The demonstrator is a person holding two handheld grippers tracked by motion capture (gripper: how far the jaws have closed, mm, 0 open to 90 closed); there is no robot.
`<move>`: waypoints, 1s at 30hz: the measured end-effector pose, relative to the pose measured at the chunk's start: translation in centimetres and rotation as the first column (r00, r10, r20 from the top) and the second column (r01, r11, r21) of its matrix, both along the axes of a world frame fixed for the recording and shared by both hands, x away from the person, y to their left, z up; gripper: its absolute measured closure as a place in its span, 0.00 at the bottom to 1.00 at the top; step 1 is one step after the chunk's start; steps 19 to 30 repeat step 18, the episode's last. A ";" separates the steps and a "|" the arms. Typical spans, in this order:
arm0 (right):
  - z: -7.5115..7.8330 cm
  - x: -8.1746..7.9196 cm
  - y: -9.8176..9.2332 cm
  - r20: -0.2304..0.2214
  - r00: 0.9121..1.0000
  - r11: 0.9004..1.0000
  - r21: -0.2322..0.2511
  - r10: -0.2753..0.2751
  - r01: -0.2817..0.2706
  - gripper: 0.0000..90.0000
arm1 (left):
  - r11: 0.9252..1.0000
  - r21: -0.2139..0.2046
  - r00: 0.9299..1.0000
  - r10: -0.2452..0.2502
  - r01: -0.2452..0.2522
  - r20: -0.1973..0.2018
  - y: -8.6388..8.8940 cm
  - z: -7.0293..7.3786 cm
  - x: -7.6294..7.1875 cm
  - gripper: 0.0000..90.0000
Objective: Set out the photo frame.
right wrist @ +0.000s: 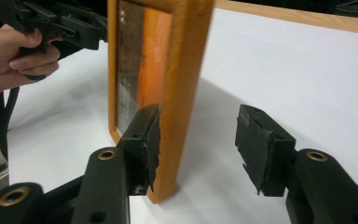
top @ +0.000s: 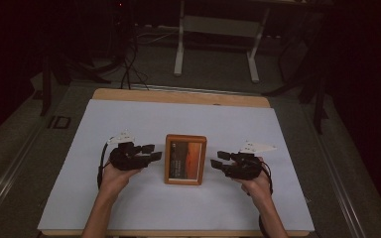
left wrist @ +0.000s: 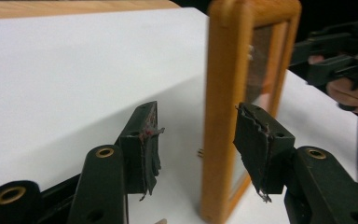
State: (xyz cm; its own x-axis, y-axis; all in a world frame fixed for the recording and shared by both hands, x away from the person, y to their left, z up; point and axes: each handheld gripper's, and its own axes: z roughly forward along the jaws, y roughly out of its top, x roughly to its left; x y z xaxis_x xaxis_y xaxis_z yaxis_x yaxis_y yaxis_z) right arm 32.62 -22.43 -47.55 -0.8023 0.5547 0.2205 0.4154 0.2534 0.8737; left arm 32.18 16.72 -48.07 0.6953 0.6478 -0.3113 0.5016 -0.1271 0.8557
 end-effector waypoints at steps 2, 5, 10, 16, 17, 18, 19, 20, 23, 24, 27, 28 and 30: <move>0.1 0.1 -0.5 -0.003 1.000 1.000 0.004 -0.011 0.011 0.54 | 1.000 0.014 1.000 0.028 -0.028 0.007 0.3 0.1 0.0 0.55; 0.1 0.2 -1.1 -0.006 1.000 1.000 0.011 -0.025 0.025 0.54 | 0.997 0.042 0.998 0.062 -0.063 0.018 0.6 0.2 -0.1 0.55; 0.0 0.4 -2.7 -0.011 0.997 0.997 -0.002 -0.077 0.077 0.54 | 0.982 0.118 0.988 0.146 -0.150 0.041 1.2 0.1 -0.2 0.54; -0.6 0.6 -3.9 -0.020 0.993 0.992 -0.032 -0.119 0.118 0.53 | 0.957 0.205 0.978 0.201 -0.207 0.046 1.3 -0.5 -0.2 0.52; -0.8 0.7 -4.2 -0.025 0.991 0.991 -0.049 -0.129 0.128 0.52 | 0.950 0.225 0.976 0.213 -0.217 0.045 1.3 -0.7 -0.2 0.52; -1.0 0.8 -4.4 -0.029 0.989 0.987 -0.069 -0.146 0.144 0.51 | 0.942 0.251 0.975 0.218 -0.221 0.040 1.2 -0.9 -0.1 0.51; -1.0 0.8 -4.4 -0.029 0.989 0.987 -0.069 -0.146 0.144 0.51 | 0.942 0.251 0.975 0.218 -0.221 0.040 1.2 -0.9 -0.1 0.51; -1.0 0.8 -4.4 -0.029 0.989 0.987 -0.069 -0.146 0.144 0.51 | 0.942 0.251 0.975 0.218 -0.221 0.040 1.2 -0.9 -0.1 0.51; -1.0 0.8 -4.4 -0.029 0.989 0.987 -0.069 -0.146 0.144 0.51 | 0.942 0.251 0.975 0.218 -0.221 0.040 1.2 -0.9 -0.1 0.51; -1.0 0.8 -4.4 -0.029 0.989 0.987 -0.069 -0.146 0.144 0.51 | 0.942 0.251 0.975 0.218 -0.221 0.040 1.2 -0.9 -0.1 0.51; -1.0 0.8 -4.4 -0.029 0.989 0.987 -0.069 -0.146 0.144 0.51 | 0.942 0.251 0.975 0.218 -0.221 0.040 1.2 -0.9 -0.1 0.51; -1.0 0.8 -4.4 -0.029 0.989 0.987 -0.069 -0.146 0.144 0.51 | 0.942 0.251 0.975 0.218 -0.221 0.040 1.2 -0.9 -0.1 0.51; -1.0 0.8 -4.4 -0.029 0.989 0.987 -0.069 -0.146 0.144 0.51 | 0.942 0.251 0.975 0.218 -0.221 0.040 1.2 -0.9 -0.1 0.51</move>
